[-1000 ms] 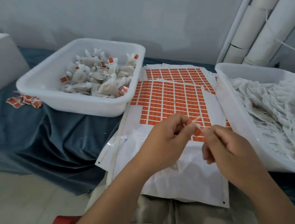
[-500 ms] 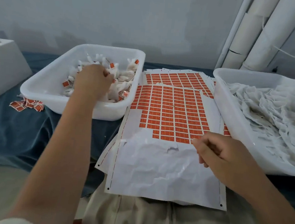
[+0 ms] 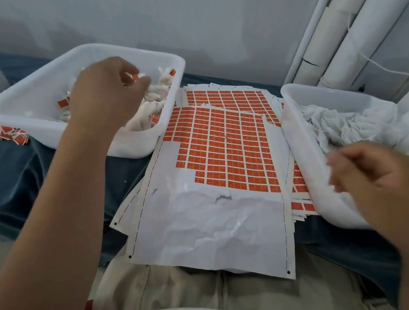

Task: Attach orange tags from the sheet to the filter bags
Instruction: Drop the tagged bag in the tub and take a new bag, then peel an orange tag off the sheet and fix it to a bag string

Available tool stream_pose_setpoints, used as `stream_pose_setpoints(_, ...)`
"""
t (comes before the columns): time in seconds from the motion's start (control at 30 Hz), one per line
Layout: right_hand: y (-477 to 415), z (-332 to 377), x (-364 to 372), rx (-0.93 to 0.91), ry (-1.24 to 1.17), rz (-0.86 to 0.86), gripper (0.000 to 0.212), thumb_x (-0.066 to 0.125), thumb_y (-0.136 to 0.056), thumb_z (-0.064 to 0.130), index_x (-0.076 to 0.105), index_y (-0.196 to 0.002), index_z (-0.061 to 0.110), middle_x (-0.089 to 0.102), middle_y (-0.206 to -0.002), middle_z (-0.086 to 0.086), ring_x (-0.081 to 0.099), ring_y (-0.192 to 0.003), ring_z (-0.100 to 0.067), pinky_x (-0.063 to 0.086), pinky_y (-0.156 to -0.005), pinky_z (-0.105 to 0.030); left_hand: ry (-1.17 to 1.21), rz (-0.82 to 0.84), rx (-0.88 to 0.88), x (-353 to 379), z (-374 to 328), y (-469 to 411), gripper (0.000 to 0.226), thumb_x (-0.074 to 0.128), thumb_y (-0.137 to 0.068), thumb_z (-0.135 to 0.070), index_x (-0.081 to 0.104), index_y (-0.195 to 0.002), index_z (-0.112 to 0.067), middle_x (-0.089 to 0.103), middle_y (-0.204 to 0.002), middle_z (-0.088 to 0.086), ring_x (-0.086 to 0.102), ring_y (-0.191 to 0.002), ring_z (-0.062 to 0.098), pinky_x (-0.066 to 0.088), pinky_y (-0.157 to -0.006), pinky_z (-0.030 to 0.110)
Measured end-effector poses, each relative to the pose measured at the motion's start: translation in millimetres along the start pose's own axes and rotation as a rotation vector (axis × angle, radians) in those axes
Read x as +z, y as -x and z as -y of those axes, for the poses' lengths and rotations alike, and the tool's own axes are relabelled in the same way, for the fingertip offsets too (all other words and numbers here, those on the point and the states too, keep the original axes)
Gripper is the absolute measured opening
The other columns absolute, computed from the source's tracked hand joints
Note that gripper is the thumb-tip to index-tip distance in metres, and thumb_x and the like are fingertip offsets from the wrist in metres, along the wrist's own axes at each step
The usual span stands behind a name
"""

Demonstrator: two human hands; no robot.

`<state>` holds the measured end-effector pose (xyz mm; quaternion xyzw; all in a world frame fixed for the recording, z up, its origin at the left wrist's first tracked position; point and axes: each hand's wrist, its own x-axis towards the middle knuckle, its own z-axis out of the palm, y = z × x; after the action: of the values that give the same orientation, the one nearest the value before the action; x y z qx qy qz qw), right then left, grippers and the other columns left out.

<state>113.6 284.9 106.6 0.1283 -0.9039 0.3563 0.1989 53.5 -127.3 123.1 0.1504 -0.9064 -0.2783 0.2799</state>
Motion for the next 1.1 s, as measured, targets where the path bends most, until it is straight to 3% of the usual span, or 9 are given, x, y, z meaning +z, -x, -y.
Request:
stream_pose_setpoints(0.13, -30.7, -93.5, -38.2, 0.272, 0.401, 0.108, 0.058, 0.053, -0.074, 0.095, 0.067, -0.104, 0.046, 0.072, -0.089, 0.021, 0.067, -0.074, -0.001, 0.053, -0.07, -0.028, 0.26, -0.042, 0.148, -22.9, -33.9, 52.8, 0.022, 0.064, -0.095, -0.052, 0.075, -0.097, -0.033, 0.068, -0.076, -0.026, 0.064, -0.07, -0.007, 0.042, -0.065, 0.015)
stream_pose_setpoints(0.23, -46.1, -155.8, -49.8, 0.5, 0.717, 0.398, 0.062, 0.081, -0.068, 0.065, 0.072, -0.116, 0.028, 0.067, -0.105, 0.005, 0.064, -0.098, -0.021, 0.051, -0.092, -0.039, 0.355, 0.04, 0.219, -32.3, -50.2, 75.9, 0.013, 0.069, -0.097, -0.044, 0.072, -0.088, -0.035, 0.063, -0.067, -0.038, 0.062, -0.065, -0.013, 0.043, -0.055, 0.005)
stream_pose_setpoints(0.4, -47.2, -161.3, -46.6, 0.512, 0.774, 0.356, 0.008, 0.081, -0.079, 0.028, 0.08, -0.075, 0.035, 0.066, -0.073, 0.01, 0.061, -0.074, -0.016, 0.046, -0.067, -0.034, 0.325, 0.175, 0.242, -24.3, -56.1, 88.9, 0.017, 0.064, -0.097, -0.048, 0.066, -0.082, -0.041, 0.069, -0.071, -0.028, 0.066, -0.072, -0.009, 0.045, -0.054, 0.007)
stream_pose_setpoints(0.47, -38.8, -159.5, -48.7, 0.493, 0.697, 0.234, 0.024, 0.081, -0.082, 0.03, 0.076, -0.064, 0.046, 0.067, -0.061, 0.013, 0.065, -0.068, -0.018, 0.05, -0.062, -0.037, 0.323, 0.241, 0.209, -14.8, -53.3, 93.6, 0.017, 0.063, -0.096, -0.05, 0.069, -0.083, -0.039, 0.072, -0.075, -0.021, 0.069, -0.074, -0.002, 0.051, -0.058, 0.017)
stream_pose_setpoints(0.57, -28.1, -167.6, -59.0, 0.523, 0.507, 0.117, 0.048, 0.077, -0.087, 0.03, 0.062, -0.081, 0.075, 0.072, -0.071, 0.012, 0.071, -0.074, -0.024, 0.052, -0.064, -0.033, 0.324, 0.327, 0.174, 0.6, -51.1, 100.9, 0.018, 0.063, -0.094, -0.051, 0.072, -0.085, -0.038, 0.072, -0.075, -0.019, 0.07, -0.074, 0.002, 0.056, -0.06, 0.021)
stream_pose_setpoints(0.67, -13.0, -177.6, -69.5, 0.493, 0.38, 0.014, 0.05, 0.063, -0.074, 0.042, 0.048, -0.102, 0.082, 0.073, -0.095, 0.014, 0.07, -0.094, -0.025, 0.057, -0.091, -0.045, 0.393, 0.383, 0.148, 13.2, -51.3, 111.8, 0.022, 0.061, -0.092, -0.056, 0.072, -0.083, -0.039, 0.072, -0.08, -0.026, 0.071, -0.076, -0.001, 0.054, -0.06, 0.017)
stream_pose_setpoints(0.8, -5.0, -152.8, -76.0, 0.46, 0.27, -0.182, 0.043, 0.047, -0.081, 0.054, 0.052, -0.121, 0.07, 0.07, -0.093, 0.019, 0.071, -0.089, -0.019, 0.053, -0.08, -0.022, 0.454, 0.475, 0.147, 26.7, -47.6, 131.2, 0.026, 0.06, -0.091, -0.057, 0.071, -0.078, -0.038, 0.072, -0.078, -0.026, 0.07, -0.077, 0.0, 0.052, -0.064, 0.017)
stream_pose_setpoints(0.97, 0.4, -93.7, -74.4, 0.335, -0.075, -0.373, 0.038, 0.062, -0.086, 0.075, 0.067, -0.116, 0.053, 0.073, -0.111, 0.023, 0.07, -0.103, -0.005, 0.057, -0.096, -0.038, 0.477, 0.515, 0.157, 33.9, -51.0, 142.2, 0.022, 0.063, -0.091, -0.054, 0.072, -0.078, -0.039, 0.071, -0.075, -0.021, 0.069, -0.074, 0.004, 0.054, -0.06, 0.017)
stream_pose_setpoints(1.1, 6.4, -29.1, -38.2, 0.206, -0.264, -0.256, 0.023, 0.074, -0.091, 0.04, 0.075, -0.113, 0.041, 0.079, -0.105, 0.012, 0.075, -0.093, -0.006, 0.059, -0.077, -0.017, 0.553, 0.547, 0.201, 36.3, -65.5, 155.6, 0.018, 0.062, -0.087, -0.06, 0.07, -0.093, -0.045, 0.071, -0.084, -0.027, 0.069, -0.081, 0.001, 0.052, -0.064, 0.009)
